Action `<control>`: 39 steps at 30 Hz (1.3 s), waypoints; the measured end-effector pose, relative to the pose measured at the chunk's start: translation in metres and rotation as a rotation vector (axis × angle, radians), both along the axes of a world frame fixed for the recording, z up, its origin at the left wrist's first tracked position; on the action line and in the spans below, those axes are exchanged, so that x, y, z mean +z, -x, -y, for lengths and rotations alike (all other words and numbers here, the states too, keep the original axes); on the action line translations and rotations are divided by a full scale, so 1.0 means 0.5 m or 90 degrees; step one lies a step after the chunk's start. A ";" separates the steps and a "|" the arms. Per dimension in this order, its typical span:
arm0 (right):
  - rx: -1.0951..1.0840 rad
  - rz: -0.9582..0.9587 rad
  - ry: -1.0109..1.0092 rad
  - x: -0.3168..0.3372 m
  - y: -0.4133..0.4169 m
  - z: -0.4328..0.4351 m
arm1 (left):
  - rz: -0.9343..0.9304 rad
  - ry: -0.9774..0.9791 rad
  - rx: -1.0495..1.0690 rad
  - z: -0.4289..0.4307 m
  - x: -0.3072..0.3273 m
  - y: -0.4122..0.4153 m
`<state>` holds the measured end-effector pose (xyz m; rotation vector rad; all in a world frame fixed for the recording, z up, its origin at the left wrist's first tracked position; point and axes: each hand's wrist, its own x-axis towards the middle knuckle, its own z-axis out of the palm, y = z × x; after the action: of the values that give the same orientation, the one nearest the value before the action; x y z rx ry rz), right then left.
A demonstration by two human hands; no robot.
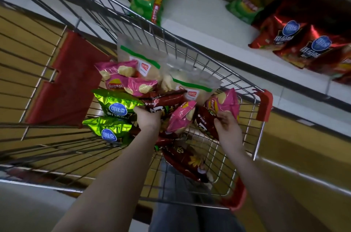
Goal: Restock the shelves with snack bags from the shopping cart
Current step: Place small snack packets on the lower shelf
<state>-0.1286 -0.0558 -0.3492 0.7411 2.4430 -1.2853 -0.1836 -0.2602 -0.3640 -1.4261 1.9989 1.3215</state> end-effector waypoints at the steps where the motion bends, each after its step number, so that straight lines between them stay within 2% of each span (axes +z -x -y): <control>1: -0.004 -0.006 0.000 -0.002 -0.003 -0.001 | -0.005 -0.003 0.007 -0.002 -0.004 -0.005; 5: -0.005 -0.014 0.002 -0.008 -0.019 -0.010 | -0.027 -0.019 0.053 -0.015 -0.010 -0.017; 11: -0.006 -0.027 0.002 0.006 -0.043 -0.021 | -0.082 0.003 0.015 -0.017 0.011 -0.042; 14: 0.000 -0.040 0.010 0.025 -0.052 -0.023 | -0.155 -0.008 0.030 -0.009 0.046 -0.049; 18: 0.021 -0.049 -0.001 0.049 -0.054 -0.030 | -0.313 -0.019 0.038 0.002 0.122 -0.052; 21: 0.051 -0.029 -0.024 0.045 -0.056 -0.037 | -0.383 -0.077 0.038 0.004 0.170 -0.048; 25: 0.165 0.040 -0.134 0.017 -0.052 -0.032 | -0.395 -0.157 0.068 -0.002 0.181 -0.056; 28: 0.230 0.120 -0.210 0.003 -0.041 -0.018 | -0.368 -0.183 0.152 0.000 0.175 -0.064; 32: 0.276 0.143 -0.301 -0.014 -0.041 -0.004 | -0.339 -0.192 0.213 0.017 0.158 -0.068; 35: 0.222 0.109 -0.268 -0.009 -0.040 -0.007 | -0.362 -0.202 0.216 0.019 0.169 -0.068; 39: 0.127 -0.011 -0.185 0.045 -0.038 -0.023 | -0.362 -0.256 0.197 0.004 0.206 -0.068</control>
<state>-0.1095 -0.0442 -0.3265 0.5355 2.6718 -0.8804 -0.1497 -0.2623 -0.2609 -1.2916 1.6899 2.3237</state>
